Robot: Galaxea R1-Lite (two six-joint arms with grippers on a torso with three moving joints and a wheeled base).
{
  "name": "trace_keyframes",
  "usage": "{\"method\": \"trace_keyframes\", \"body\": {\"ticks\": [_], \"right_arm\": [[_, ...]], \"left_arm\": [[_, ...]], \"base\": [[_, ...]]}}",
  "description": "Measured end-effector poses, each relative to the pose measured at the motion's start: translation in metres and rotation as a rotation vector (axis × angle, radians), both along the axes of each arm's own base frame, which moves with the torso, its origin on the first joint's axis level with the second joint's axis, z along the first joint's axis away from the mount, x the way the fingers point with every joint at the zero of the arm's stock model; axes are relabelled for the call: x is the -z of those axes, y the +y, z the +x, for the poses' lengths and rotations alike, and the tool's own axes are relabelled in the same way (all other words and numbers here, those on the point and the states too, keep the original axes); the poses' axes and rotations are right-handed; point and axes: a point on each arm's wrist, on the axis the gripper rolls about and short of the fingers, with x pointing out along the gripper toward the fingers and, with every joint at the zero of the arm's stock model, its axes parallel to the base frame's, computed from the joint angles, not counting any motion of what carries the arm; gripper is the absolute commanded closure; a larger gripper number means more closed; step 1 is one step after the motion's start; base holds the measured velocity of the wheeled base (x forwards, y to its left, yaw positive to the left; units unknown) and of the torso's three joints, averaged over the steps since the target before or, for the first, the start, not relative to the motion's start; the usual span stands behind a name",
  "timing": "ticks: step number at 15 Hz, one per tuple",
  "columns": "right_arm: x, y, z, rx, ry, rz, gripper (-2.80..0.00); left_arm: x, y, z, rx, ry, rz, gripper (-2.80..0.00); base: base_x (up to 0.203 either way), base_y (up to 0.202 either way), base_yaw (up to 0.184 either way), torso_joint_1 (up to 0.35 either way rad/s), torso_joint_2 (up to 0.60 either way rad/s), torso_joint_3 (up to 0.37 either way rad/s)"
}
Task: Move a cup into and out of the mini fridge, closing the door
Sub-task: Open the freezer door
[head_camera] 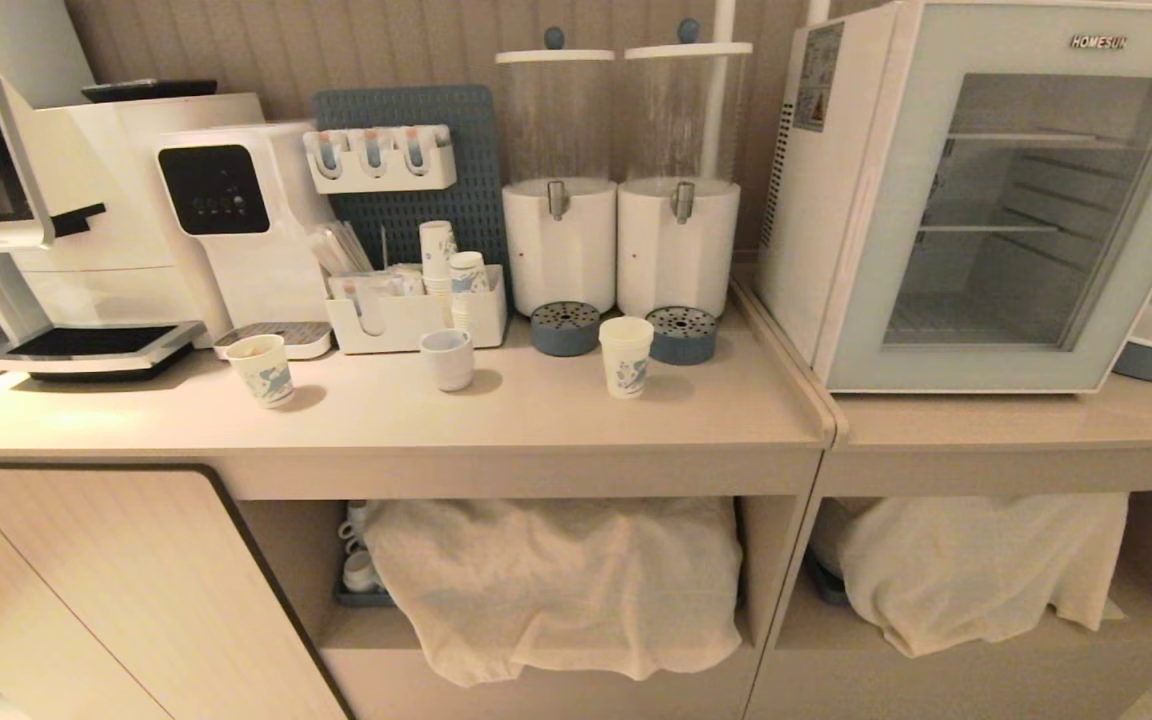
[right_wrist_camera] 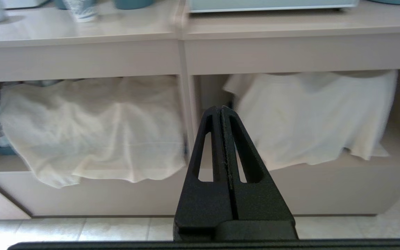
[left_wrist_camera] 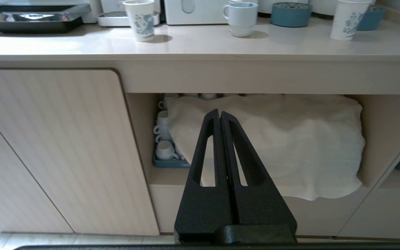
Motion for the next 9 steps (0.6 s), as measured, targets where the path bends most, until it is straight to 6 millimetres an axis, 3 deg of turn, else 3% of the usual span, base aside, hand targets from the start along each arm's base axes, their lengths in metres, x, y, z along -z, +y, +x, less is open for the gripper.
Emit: {"method": "trace_keyframes", "body": {"ticks": [9], "right_arm": [[-0.0001,0.0,0.0,0.0,-0.001,0.0,0.0]], "left_arm": [[0.0001,0.0,0.0,0.0,0.001,0.001,0.0]], "base": [[0.0,-0.191,0.001,0.004,0.0,0.002]]}}
